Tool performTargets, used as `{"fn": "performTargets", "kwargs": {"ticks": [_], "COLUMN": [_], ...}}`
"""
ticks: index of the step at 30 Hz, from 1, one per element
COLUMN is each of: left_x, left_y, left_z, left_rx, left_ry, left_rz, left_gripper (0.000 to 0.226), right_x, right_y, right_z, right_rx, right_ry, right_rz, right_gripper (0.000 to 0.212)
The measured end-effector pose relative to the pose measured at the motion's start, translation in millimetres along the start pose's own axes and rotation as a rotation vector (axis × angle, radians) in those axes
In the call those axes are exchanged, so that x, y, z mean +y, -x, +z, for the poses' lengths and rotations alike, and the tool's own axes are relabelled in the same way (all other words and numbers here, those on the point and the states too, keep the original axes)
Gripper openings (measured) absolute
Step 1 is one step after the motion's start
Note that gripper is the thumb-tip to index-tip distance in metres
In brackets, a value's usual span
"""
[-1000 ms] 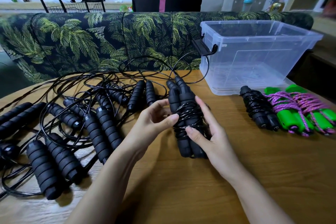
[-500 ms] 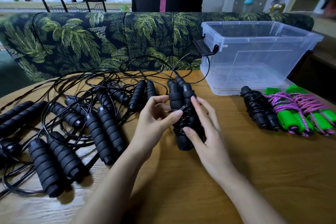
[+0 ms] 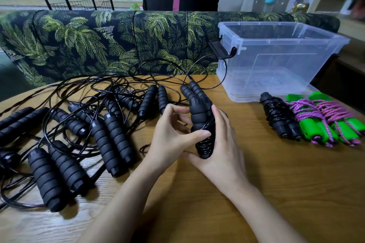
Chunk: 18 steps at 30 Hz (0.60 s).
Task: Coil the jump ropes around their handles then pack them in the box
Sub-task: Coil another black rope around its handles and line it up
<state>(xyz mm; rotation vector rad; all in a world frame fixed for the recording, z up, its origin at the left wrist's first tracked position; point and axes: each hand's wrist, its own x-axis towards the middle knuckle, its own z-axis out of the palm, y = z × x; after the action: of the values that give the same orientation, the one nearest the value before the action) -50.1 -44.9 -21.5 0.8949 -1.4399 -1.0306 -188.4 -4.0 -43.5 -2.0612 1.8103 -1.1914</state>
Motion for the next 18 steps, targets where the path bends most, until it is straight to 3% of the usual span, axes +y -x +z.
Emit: {"fn": "performTargets", "kwargs": {"ticks": [6,14,18], "left_x": [1,2,1], "left_y": [-2,-5,-6], "left_z": [-4,-11,-14], "left_rx": [-0.062,-0.121,-0.141], "left_ry": [-0.019,0.018,0.038], "left_rz": [0.032,0.062,0.039], "left_gripper": [0.059,0.039,0.042], "right_x": [5,10,6], "right_y": [-1,-4,-1], "right_z": [3,2,2], "right_rx": [0.100,0.062,0.043], "right_ry": [-0.078,-0.398,-0.527], "right_rz": [-0.031,0.008,0.002], "right_gripper": [0.101,0.101,0.092]}}
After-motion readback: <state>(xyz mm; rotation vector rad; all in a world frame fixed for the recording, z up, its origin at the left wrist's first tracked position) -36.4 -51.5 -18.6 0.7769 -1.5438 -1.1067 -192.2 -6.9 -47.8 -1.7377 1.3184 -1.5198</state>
